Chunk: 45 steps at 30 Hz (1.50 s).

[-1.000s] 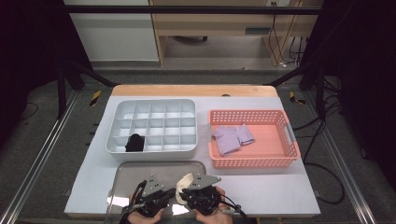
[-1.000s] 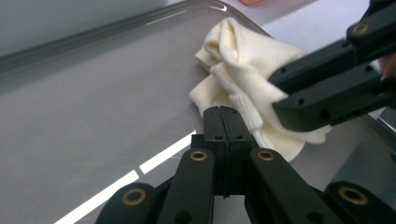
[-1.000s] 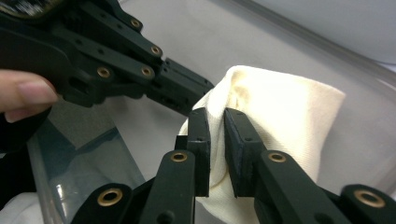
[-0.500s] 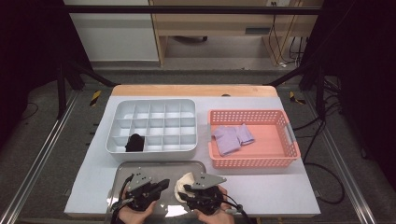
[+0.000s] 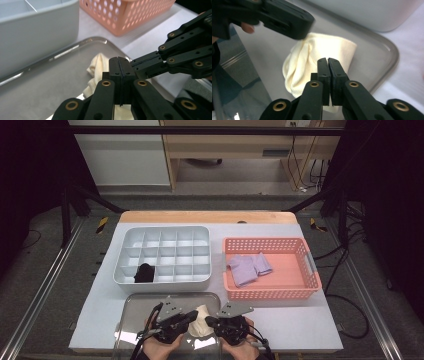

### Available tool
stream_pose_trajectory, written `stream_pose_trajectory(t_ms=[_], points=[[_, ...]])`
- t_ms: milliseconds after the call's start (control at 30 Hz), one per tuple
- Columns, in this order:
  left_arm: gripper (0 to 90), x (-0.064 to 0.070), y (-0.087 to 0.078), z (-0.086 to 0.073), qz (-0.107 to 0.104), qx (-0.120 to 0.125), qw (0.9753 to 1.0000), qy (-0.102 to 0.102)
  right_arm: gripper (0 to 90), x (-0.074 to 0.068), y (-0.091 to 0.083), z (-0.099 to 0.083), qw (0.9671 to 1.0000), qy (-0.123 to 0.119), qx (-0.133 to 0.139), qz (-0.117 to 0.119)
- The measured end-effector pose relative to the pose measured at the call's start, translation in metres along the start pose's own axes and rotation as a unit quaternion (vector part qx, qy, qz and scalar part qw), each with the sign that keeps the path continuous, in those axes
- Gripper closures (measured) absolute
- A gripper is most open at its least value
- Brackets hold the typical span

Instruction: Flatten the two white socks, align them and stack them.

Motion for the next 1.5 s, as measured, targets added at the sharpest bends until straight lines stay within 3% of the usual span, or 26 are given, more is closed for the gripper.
stream_pose_trajectory(t_ms=[133,267,300,400,567,767,967,1033,1200,1300,1367,1500], points=[[89.4,-0.008,0.007,-0.015,0.015,-0.024,0.9996,-0.001,89.3,-0.004,0.008,-0.008,0.9999,-0.003,-0.011,0.004],[89.4,-0.011,0.007,-0.019,0.022,-0.032,0.9993,0.004,86.5,-0.004,0.005,-0.004,0.9999,0.002,-0.005,0.012],[89.4,-0.013,0.007,-0.022,0.023,-0.035,0.9991,0.003,84.0,-0.002,-0.003,0.003,0.9999,0.005,0.012,0.007],[89.3,-0.015,0.007,-0.026,0.023,-0.038,0.9990,0.000,77.6,0.006,-0.009,0.008,0.9995,0.017,0.026,-0.006],[89.3,-0.015,0.006,-0.028,0.023,-0.038,0.9990,0.003,67.7,0.008,-0.001,0.000,0.9995,0.029,0.007,-0.006],[89.3,-0.016,0.006,-0.029,0.023,-0.036,0.9991,0.001,71.2,0.004,0.011,-0.012,0.9992,0.027,-0.028,-0.001],[89.3,-0.016,0.006,-0.027,0.021,-0.026,0.9994,-0.011,83.2,0.002,0.010,-0.011,0.9990,0.035,-0.029,0.002],[88.9,-0.012,0.003,-0.020,0.007,-0.007,0.9998,-0.016,83.6,0.003,0.007,-0.010,0.9992,0.030,-0.025,-0.009],[88.8,-0.001,0.002,-0.005,-0.008,0.020,0.9996,-0.015,83.0,0.015,0.001,-0.005,0.9982,0.034,-0.010,-0.047],[88.8,0.000,0.013,-0.008,-0.007,0.006,0.9998,-0.017,78.0,0.014,0.003,-0.007,0.9984,0.038,-0.014,-0.040],[89.0,-0.001,0.021,-0.012,-0.004,-0.006,0.9998,-0.017,67.5,0.015,0.001,-0.006,0.9986,0.034,-0.006,-0.040],[89.3,-0.003,0.024,-0.014,-0.002,-0.012,0.9998,-0.013,68.0,0.021,-0.008,-0.003,0.9981,0.046,0.008,-0.039]])
Point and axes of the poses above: each handheld gripper's, and its own axes: y roughly forward along the jaws, z roughly out of its top, x roughly to its right, the point moved 10 cm from there along y, roughly forward along the jaws, and after that the axes turned 8 degrees about -z, right-handed, at the moved point
